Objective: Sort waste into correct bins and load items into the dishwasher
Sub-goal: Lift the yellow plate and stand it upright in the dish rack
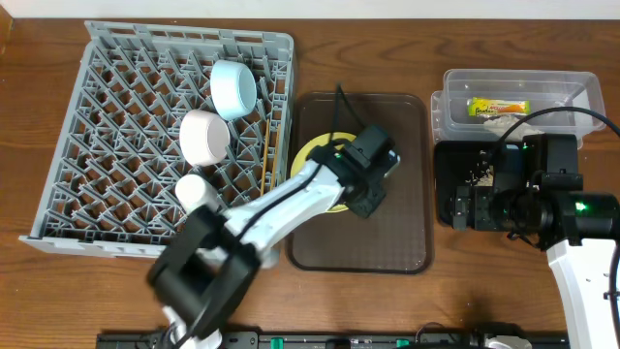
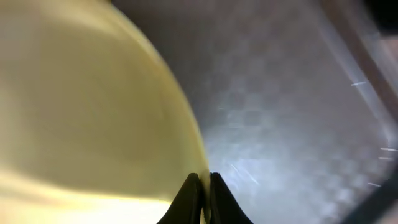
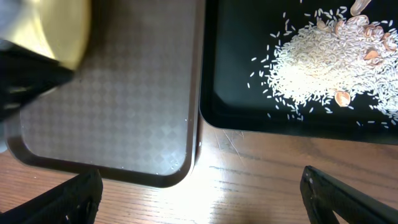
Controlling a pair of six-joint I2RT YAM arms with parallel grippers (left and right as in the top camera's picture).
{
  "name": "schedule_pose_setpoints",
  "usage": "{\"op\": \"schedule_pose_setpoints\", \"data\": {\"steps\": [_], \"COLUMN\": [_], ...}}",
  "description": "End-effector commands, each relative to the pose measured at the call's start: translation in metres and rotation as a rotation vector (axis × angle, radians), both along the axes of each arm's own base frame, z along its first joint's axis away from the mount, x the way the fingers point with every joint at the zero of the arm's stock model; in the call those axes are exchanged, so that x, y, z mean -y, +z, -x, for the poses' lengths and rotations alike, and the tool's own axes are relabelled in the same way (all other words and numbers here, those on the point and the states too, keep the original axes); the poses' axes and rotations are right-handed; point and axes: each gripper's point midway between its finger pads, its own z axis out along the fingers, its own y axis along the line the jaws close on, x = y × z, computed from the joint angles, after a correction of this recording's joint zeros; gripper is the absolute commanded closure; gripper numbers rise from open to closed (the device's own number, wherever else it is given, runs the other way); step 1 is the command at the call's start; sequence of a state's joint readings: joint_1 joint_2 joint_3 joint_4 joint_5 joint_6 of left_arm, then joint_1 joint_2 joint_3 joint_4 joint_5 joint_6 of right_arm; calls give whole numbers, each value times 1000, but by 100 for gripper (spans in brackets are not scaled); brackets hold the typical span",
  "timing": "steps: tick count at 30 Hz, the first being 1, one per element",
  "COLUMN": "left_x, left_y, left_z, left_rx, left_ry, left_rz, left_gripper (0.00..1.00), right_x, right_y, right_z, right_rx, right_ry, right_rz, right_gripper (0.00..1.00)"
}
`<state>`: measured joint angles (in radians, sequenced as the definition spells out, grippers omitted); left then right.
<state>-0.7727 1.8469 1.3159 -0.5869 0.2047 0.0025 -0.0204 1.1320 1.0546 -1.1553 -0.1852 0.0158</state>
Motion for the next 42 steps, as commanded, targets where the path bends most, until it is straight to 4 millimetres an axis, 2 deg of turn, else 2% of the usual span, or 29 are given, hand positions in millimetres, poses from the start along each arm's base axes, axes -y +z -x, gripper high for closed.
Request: {"op": "schedule_pose_setpoints", "data": {"steps": [1,4,5,9,13,15,19,23,28,34,42], "left_x": [0,-6,-11,-31,-62,-85,-109,-116,-133,-131,-129], "left_y": [53,89,104,145,181,196,201,201,201,206,199], "left_z": [-2,-5,-8,-19,-36,-48,-63,-69,-78,-74,-75], "left_rx": [81,147,177,263,340,363,342,291,249,177,144], "left_ry": [10,25,37,90,191,291,412,424,518,476,481], "left_rz": [97,159,186,254,314,348,388,449,488,574,579], "left_gripper": [94,94,94,94,94,94,94,94,94,94,94], "right_x": [3,3,3,3,3,3,3,3,3,3,3], "right_y": [6,6,6,6,6,6,6,6,6,6,6], "right_z": [-3,-3,-3,-3,-3,-3,-3,-3,-3,-4,-3], "right_rx": [17,17,17,17,17,17,17,17,17,18,17], "right_ry": [-18,-18,-18,-18,-18,-18,-18,-18,-18,-18,-18], "right_rz": [0,0,0,0,0,0,0,0,0,0,0], "right_gripper": [1,1,1,1,1,1,1,1,1,1,1]}}
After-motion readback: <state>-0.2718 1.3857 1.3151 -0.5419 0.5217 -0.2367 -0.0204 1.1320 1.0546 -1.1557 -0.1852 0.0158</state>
